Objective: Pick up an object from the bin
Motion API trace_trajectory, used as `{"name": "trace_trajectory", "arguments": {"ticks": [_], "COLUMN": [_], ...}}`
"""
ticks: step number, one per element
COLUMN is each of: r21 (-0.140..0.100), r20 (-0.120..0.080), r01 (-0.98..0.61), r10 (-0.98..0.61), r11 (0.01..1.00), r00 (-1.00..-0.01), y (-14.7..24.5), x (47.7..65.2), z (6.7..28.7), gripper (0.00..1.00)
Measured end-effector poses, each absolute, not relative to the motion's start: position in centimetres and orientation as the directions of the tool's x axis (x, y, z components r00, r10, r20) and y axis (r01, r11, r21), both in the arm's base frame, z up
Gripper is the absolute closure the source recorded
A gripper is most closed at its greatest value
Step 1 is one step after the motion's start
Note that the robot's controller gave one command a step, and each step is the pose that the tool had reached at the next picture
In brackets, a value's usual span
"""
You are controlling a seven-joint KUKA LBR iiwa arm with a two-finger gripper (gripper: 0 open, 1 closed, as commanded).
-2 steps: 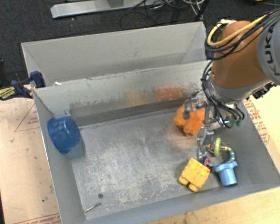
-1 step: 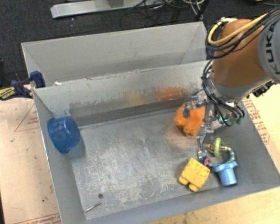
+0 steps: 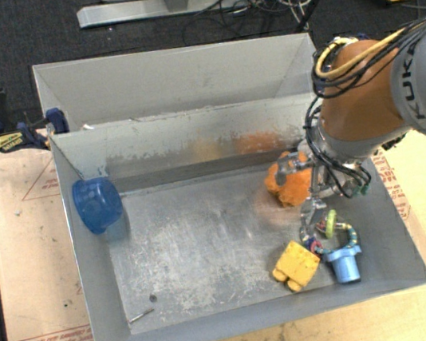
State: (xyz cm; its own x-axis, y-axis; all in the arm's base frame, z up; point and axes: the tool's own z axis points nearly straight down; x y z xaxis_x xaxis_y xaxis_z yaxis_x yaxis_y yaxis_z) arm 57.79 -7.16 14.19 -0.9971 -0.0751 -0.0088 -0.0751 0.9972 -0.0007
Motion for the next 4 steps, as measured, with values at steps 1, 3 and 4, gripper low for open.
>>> {"name": "trace_trajectory", "arguments": {"ticks": [1,3,4], "r21": [0.001,0.000,0.002], "r20": [-0.002,-0.003,0.000], "r01": [-0.188,-0.280,-0.424], "r10": [-0.188,-0.280,-0.424], "r11": [0.982,0.960,0.906], "r00": [-0.982,-0.960,-0.906], "y": [-8.4,-6.6,-6.1], "x": [57.5,53.4,52.2], "z": [10.4,8.0,8.6], "gripper": [0.00,0.00,0.00]}}
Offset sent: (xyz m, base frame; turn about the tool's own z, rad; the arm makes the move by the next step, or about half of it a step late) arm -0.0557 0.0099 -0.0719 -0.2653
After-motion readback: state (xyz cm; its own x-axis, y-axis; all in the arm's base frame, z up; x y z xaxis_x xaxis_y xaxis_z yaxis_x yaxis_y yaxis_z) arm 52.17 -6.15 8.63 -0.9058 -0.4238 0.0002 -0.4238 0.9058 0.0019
